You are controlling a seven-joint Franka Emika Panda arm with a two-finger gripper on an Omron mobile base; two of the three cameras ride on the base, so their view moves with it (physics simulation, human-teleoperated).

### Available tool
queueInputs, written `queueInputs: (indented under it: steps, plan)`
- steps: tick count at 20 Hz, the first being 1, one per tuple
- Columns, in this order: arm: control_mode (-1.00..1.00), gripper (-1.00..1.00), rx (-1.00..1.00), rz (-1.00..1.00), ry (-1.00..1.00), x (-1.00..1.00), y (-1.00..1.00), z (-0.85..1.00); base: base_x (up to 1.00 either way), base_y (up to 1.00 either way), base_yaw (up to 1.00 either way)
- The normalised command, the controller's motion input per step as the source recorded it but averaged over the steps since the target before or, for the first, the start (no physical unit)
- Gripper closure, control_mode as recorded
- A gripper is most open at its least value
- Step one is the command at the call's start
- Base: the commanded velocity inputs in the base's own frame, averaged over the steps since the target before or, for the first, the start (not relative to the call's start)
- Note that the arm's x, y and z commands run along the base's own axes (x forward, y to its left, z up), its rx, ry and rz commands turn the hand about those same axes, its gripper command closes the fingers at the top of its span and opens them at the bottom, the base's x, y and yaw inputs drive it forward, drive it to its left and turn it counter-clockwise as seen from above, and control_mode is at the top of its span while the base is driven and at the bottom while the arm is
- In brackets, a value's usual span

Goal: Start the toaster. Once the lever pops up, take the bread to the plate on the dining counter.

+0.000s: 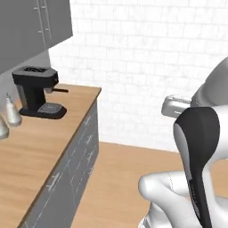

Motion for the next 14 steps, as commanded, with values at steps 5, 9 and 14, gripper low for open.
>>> queueInputs:
  steps: [5, 9, 14]
  plan:
    - [1.0, 1.0, 0.0, 0.0, 0.0, 0.0, 0.0, 0.0, 0.0, -0.31, -0.87]
    - [1.0, 1.0, 0.0, 0.0, 0.0, 0.0, 0.0, 0.0, 0.0, -0.31, -0.86]
    - [1.0, 1.0, 0.0, 0.0, 0.0, 0.0, 0.0, 0.0, 0.06, -0.21, -0.8]
